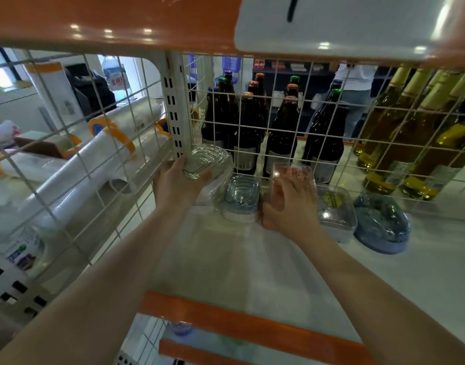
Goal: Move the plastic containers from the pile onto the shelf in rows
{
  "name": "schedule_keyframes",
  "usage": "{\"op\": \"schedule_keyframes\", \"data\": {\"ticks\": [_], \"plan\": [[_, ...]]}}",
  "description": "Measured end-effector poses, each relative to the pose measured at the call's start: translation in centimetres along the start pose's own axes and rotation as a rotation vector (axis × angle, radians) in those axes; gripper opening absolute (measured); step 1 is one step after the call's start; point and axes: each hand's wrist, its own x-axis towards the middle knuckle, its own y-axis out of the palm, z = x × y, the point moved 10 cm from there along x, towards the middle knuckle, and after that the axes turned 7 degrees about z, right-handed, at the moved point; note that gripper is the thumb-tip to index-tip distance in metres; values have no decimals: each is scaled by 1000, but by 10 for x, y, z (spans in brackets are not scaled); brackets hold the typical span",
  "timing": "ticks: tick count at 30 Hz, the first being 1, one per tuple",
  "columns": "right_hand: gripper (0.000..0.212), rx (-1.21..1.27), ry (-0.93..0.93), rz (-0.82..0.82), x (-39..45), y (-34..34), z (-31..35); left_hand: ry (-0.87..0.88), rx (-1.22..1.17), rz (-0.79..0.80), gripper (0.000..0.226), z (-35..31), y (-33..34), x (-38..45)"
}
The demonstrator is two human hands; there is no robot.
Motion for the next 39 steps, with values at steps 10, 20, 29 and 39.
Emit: {"op": "schedule_keyframes", "data": {"ticks": [10, 20, 29, 39], "plan": [[77, 56, 49, -2, 2, 1, -4, 73, 38, 2, 78, -16, 3, -8], [71, 9, 21, 49, 4, 3, -5, 2, 232, -98, 77, -26, 9, 10], [66, -23, 15, 65, 5, 6, -8, -26, 227, -199, 81, -25, 4, 5], [69, -9, 25, 94, 5, 7, -9, -80, 148, -246, 78, -23, 1, -2]]}}
